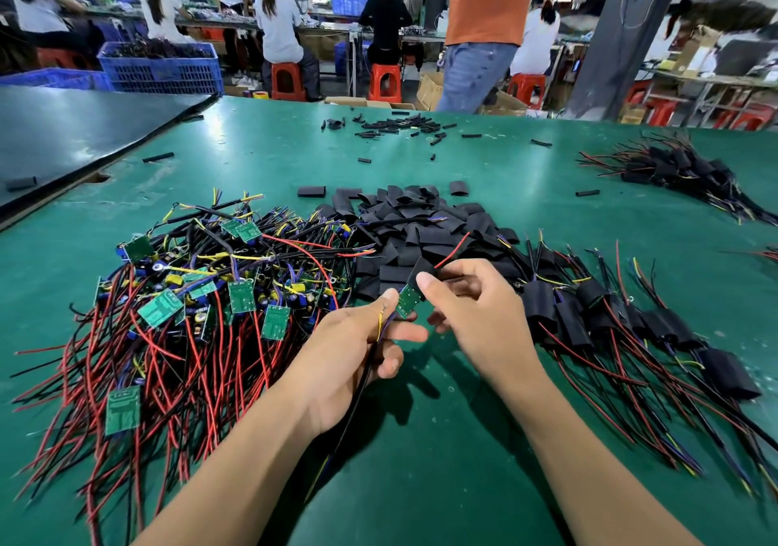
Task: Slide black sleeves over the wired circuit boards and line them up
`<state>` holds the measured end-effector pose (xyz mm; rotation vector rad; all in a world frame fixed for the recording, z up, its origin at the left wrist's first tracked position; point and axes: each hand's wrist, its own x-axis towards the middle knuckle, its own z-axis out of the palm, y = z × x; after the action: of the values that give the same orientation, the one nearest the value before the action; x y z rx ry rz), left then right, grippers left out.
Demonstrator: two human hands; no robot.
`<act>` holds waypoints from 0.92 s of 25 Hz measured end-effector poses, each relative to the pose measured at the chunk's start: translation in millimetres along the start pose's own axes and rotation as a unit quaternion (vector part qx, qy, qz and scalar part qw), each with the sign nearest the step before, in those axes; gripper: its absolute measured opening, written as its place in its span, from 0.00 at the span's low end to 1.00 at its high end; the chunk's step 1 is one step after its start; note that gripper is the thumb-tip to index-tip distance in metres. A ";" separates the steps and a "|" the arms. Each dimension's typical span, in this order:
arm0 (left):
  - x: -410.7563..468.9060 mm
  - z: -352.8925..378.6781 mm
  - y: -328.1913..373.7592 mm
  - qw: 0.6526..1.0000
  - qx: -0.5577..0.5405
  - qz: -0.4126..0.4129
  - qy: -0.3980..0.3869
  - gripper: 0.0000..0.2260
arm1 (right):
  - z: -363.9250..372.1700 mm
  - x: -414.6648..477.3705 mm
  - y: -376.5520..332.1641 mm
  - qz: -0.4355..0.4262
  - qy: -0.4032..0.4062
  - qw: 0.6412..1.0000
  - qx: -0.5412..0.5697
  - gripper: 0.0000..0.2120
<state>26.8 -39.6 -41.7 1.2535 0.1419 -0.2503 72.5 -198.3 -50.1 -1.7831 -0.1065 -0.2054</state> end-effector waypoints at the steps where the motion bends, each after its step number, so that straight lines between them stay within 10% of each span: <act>1: 0.2 -0.2 0.0 1.000 -0.003 -0.001 0.001 0.17 | -0.5 -0.4 0.1 -0.014 -0.002 1.000 -0.003 0.12; 23: -1.9 0.1 4.2 1.000 -0.013 -0.002 0.015 0.17 | -9.9 2.0 -3.2 -0.075 -0.039 0.996 -0.013 0.04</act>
<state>26.1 -38.3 -37.4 1.2322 0.1731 -0.2327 73.0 -207.3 -44.6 -1.8108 -0.2965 -0.2458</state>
